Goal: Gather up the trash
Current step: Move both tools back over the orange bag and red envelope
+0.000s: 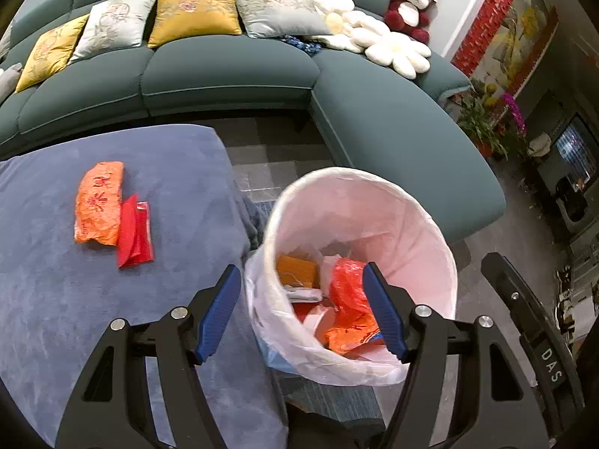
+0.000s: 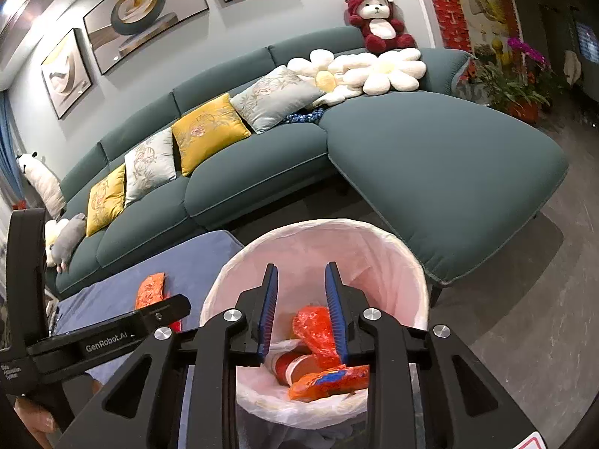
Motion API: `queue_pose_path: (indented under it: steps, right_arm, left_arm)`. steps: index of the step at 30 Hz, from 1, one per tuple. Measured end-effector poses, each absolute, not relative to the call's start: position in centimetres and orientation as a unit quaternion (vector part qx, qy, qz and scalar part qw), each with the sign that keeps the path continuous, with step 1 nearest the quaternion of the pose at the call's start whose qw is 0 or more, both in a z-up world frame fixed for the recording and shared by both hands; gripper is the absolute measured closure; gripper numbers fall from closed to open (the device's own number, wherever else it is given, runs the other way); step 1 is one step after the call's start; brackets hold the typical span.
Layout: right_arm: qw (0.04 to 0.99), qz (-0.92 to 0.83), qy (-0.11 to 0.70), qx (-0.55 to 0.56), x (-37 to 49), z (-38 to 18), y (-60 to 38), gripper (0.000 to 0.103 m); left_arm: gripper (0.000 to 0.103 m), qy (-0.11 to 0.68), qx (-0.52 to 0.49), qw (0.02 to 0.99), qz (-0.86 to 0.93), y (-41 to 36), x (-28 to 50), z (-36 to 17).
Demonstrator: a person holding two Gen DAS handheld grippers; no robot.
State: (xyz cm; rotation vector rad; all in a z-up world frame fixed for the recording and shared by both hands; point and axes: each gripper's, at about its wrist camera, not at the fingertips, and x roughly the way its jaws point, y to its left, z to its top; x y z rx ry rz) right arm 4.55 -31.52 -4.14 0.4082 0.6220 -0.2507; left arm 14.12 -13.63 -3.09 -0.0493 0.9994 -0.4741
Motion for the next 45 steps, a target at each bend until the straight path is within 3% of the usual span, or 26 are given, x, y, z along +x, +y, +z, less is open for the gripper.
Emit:
queue_pose_path:
  steps: [4,29,45]
  right_arm:
    - [0.926,-0.116,0.303,0.193,4.8,-3.9,-30.6,0.072]
    - [0.931,-0.013,0.339,0.137,11.0,-3.4,-18.9,0.072]
    - [0.907,0.040,0.403,0.117,16.5,-8.6,-11.1,0.067]
  left_arm:
    - [0.039,0.471,-0.030,0.855,-0.215,-12.2,14.6,-2.9]
    - [0.035,0.457,-0.067,0.880,-0.113,-0.3,17.2,-3.7]
    - [0.030,0.476,-0.099,0.873,-0.047,7.9,21.3,-7.1]
